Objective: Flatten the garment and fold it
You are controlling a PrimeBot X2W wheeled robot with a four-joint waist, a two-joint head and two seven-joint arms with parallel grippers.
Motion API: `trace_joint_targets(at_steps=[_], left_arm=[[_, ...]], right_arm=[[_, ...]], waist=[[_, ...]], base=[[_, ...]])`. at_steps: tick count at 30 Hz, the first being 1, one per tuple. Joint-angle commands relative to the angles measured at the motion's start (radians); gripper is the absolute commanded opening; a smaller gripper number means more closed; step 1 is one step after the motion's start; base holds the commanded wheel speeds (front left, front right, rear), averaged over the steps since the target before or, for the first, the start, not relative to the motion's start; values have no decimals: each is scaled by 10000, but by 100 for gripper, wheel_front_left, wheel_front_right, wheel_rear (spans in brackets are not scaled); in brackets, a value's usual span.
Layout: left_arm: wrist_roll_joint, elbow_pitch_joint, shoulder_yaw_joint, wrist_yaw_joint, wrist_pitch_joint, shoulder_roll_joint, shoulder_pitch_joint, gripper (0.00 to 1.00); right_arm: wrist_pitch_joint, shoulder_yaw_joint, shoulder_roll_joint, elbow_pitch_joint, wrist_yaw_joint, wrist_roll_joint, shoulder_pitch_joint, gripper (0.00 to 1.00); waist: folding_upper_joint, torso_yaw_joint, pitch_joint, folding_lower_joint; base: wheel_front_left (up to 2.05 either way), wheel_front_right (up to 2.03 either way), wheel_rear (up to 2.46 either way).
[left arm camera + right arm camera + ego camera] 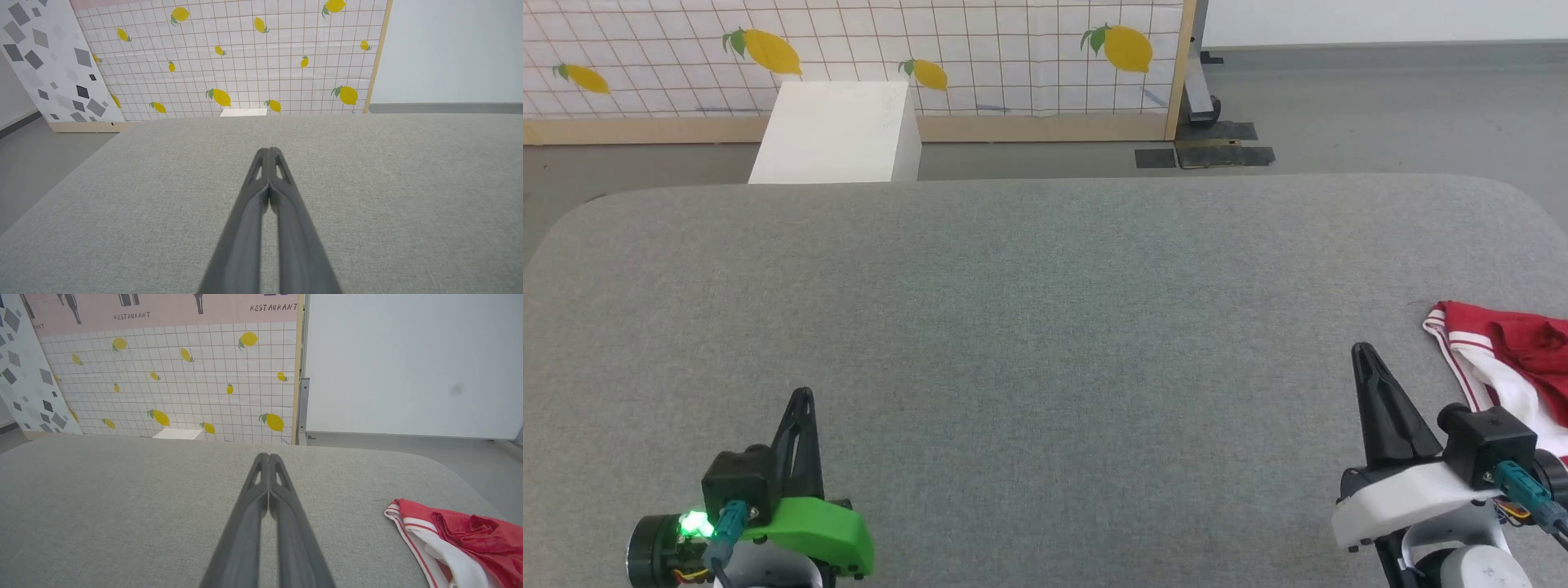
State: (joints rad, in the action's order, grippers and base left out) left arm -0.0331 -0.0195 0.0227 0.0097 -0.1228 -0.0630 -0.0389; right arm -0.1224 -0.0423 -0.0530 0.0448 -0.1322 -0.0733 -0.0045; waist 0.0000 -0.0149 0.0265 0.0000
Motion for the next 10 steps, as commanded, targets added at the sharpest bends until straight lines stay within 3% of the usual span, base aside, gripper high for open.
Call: trace_joint_targets(at_steps=[1, 10], left_arm=[[94, 40, -10, -38, 79, 53, 171, 0], [131, 64, -44, -47, 259, 65, 205, 0]], right_arm=[[81, 29, 15, -90, 8, 98, 25, 0], [260, 90, 17, -146, 9, 198, 28, 0]], waist=[[0, 4, -7, 0], [0, 27, -47, 0]], base=[[0, 0, 0], [0, 0, 0]])
